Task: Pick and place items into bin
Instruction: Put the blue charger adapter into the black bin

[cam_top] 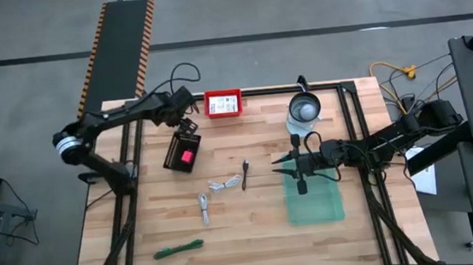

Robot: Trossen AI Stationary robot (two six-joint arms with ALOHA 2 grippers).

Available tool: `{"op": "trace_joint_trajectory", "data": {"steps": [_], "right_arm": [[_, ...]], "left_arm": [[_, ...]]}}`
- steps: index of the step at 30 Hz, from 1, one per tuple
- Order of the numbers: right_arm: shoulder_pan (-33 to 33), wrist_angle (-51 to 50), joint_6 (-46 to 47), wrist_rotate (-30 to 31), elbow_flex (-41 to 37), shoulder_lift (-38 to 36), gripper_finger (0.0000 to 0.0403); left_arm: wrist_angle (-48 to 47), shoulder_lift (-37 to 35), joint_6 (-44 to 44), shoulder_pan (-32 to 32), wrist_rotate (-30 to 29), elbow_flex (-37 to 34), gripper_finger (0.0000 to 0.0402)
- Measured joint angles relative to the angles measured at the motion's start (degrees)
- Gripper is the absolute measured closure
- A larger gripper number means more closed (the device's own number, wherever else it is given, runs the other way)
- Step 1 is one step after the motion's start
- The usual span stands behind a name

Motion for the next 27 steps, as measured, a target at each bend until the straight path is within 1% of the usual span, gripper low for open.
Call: {"op": "trace_joint_trajectory", "data": {"steps": [8,18,23,27], "right_arm": [[-0.03,-0.43,-0.20,0.02,0.00,0.00,0.0324],[-0.03,-0.41,-0.20,0.02,0.00,0.00,0.0326],[-0.02,-0.41,-0.75,0.02,0.00,0.00,0.0323],[0.01,-0.41,-0.76,0.01,0.00,0.00,0.0329]], "left_arm": [[0.18,4.36,1.70,4.40,0.07,1.51,0.0161],[3.64,4.89,3.13,4.76,-0.17,2.36,0.0161],[5.19,6.01,3.08,5.40,-0.31,2.36,0.0161],[5.72,7.52,3.13,6.30,-0.32,2.32,0.0161]]}}
